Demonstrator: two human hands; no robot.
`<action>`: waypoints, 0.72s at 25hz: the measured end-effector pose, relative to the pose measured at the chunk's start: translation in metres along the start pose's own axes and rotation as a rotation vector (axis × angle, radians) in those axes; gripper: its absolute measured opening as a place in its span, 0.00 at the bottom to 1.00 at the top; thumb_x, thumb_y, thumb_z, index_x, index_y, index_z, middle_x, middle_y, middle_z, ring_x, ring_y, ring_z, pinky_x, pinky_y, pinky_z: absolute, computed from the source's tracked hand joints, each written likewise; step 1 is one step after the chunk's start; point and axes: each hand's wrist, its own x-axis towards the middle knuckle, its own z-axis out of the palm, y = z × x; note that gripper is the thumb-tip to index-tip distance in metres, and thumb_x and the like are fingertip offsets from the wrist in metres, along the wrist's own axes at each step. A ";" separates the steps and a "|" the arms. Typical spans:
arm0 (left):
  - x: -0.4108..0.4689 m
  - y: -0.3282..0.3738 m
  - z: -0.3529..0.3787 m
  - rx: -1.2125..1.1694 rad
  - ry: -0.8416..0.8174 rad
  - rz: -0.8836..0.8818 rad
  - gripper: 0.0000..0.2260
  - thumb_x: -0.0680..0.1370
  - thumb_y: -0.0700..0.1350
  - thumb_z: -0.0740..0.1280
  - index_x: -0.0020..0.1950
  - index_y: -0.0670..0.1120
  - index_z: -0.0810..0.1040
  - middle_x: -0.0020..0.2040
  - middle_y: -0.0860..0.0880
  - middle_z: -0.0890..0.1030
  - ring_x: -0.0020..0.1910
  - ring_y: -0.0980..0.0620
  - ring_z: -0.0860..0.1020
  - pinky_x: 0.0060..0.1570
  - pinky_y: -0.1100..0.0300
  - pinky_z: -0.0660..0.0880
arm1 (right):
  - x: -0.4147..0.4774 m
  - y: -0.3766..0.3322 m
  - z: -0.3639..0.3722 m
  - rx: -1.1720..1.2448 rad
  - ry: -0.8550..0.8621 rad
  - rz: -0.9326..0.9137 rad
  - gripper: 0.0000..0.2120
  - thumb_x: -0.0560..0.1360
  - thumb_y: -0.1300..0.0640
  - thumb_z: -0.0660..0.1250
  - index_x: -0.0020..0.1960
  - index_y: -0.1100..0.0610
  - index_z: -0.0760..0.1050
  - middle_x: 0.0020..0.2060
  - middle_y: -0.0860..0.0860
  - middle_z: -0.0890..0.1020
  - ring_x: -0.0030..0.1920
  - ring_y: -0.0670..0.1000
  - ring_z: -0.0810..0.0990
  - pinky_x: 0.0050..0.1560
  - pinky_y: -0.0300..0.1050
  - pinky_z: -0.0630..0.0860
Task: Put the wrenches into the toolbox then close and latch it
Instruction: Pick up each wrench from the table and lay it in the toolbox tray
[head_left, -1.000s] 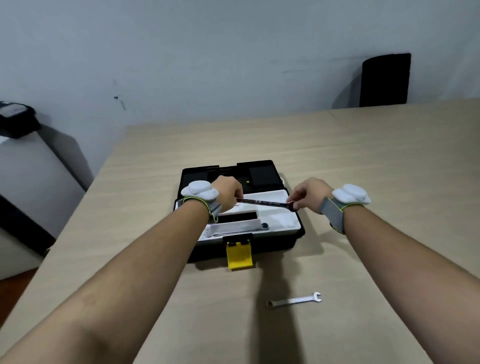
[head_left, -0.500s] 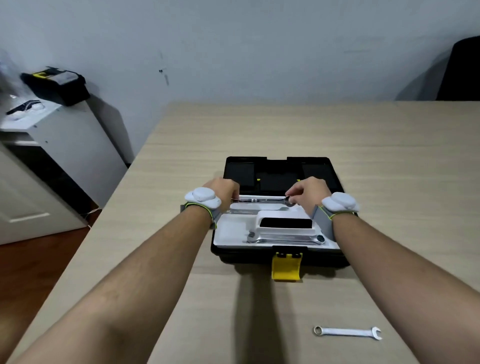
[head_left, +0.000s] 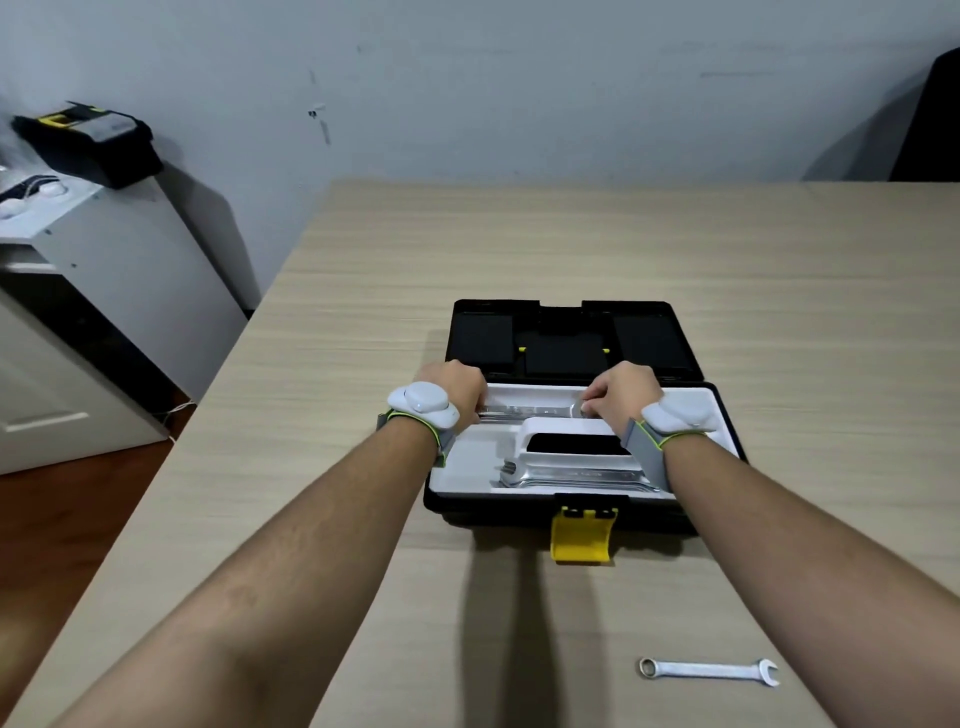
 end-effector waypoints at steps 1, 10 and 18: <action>0.000 0.002 0.000 0.033 0.010 -0.007 0.05 0.72 0.45 0.69 0.46 0.49 0.82 0.47 0.45 0.85 0.47 0.41 0.81 0.39 0.59 0.71 | 0.000 0.000 0.000 -0.026 0.004 0.007 0.05 0.71 0.60 0.71 0.45 0.58 0.85 0.45 0.57 0.86 0.50 0.56 0.82 0.44 0.39 0.73; 0.006 0.006 -0.003 0.131 -0.068 0.026 0.07 0.73 0.44 0.66 0.48 0.52 0.81 0.51 0.46 0.83 0.50 0.41 0.81 0.40 0.58 0.71 | -0.012 0.005 0.003 0.010 -0.057 -0.068 0.14 0.77 0.56 0.60 0.41 0.57 0.83 0.26 0.44 0.74 0.30 0.50 0.72 0.36 0.41 0.68; 0.003 0.003 -0.010 0.038 -0.088 0.064 0.09 0.72 0.41 0.66 0.51 0.48 0.81 0.53 0.44 0.83 0.52 0.41 0.80 0.44 0.56 0.75 | -0.016 0.003 -0.006 -0.010 -0.075 -0.107 0.14 0.77 0.57 0.59 0.44 0.56 0.82 0.35 0.54 0.81 0.34 0.54 0.75 0.39 0.44 0.72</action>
